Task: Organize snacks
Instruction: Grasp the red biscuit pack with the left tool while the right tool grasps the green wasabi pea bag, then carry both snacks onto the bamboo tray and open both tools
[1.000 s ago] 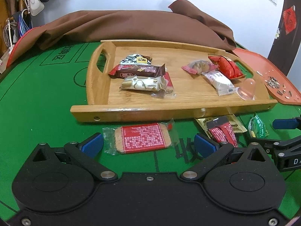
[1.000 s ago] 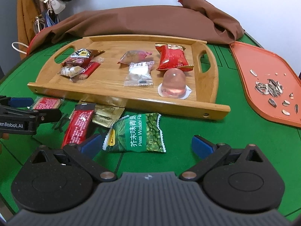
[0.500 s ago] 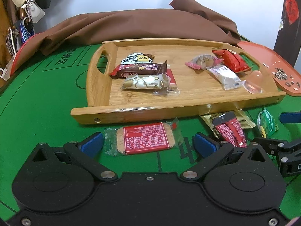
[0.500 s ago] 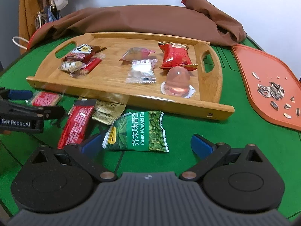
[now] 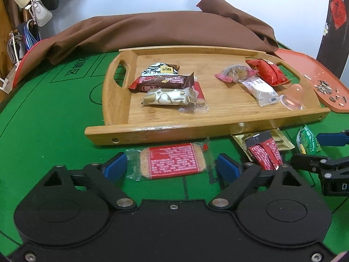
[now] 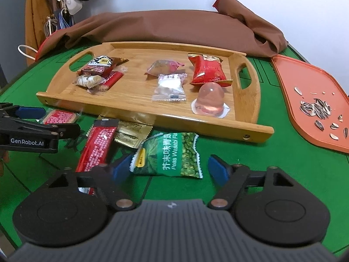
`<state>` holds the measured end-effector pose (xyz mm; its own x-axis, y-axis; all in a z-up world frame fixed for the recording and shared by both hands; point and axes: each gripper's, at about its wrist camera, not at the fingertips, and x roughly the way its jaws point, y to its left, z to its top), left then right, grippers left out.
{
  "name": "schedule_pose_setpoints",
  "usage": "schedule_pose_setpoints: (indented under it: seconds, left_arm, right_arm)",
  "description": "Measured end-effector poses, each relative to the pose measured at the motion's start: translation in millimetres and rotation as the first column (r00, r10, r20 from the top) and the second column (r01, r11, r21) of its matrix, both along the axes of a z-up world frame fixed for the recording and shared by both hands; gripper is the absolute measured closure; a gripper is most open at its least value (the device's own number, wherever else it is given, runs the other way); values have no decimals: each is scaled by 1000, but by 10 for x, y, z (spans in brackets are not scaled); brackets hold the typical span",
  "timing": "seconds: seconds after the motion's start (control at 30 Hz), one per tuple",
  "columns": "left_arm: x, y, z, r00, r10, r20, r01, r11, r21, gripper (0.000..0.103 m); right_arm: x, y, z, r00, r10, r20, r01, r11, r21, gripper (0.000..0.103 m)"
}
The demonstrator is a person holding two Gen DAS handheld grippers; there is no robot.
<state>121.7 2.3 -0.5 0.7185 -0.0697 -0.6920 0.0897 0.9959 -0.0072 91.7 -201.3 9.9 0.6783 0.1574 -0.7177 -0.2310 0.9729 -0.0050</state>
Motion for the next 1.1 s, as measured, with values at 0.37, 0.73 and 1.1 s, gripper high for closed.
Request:
schedule_pose_setpoints:
  seconds: [0.37, 0.73, 1.1]
  left_arm:
    - [-81, 34, 56, 1000, -5, 0, 5, 1000, -16, 41]
    - [-212, 70, 121, 1000, -25, -1, 25, 998, -51, 42]
    - [-225, 52, 393, 998, -46, 53, 48, 998, -45, 42]
  right_arm:
    - [-42, -4, 51, 1000, -14, -7, 14, 1000, 28, 42]
    - [-127, -78, 190, 999, -41, 19, 40, 998, 47, 43]
    - [-55, -138, 377, 996, -72, 43, 70, 995, 66, 43]
